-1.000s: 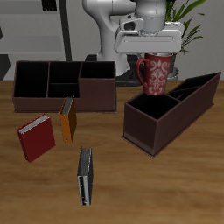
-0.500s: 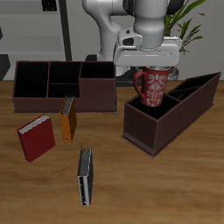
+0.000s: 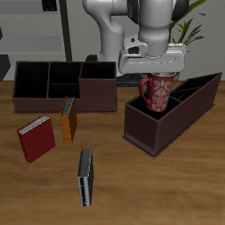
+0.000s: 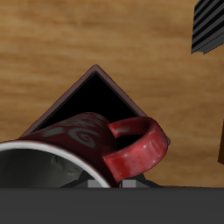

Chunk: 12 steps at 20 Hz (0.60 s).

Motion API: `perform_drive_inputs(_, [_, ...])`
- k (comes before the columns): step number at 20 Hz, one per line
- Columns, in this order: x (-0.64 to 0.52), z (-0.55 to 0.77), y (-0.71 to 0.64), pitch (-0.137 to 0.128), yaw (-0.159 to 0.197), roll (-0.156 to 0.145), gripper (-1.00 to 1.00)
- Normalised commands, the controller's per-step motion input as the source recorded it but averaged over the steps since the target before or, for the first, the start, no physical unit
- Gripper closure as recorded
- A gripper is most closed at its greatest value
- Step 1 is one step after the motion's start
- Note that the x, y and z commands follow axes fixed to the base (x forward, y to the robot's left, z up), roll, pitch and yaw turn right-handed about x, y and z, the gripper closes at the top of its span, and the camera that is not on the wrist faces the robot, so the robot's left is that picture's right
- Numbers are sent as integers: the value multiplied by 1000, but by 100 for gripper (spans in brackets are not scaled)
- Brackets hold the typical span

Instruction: Place the red mug into the left desk caddy's right compartment

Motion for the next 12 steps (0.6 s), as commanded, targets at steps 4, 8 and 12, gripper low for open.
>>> perform_drive_inputs(4, [73, -241, -30, 38, 2, -6, 100])
perform_drive_inputs(8, [15, -245, -14, 36, 10, 2, 100])
perform_drive_inputs(12, [20, -190, -38, 36, 1, -1, 100])
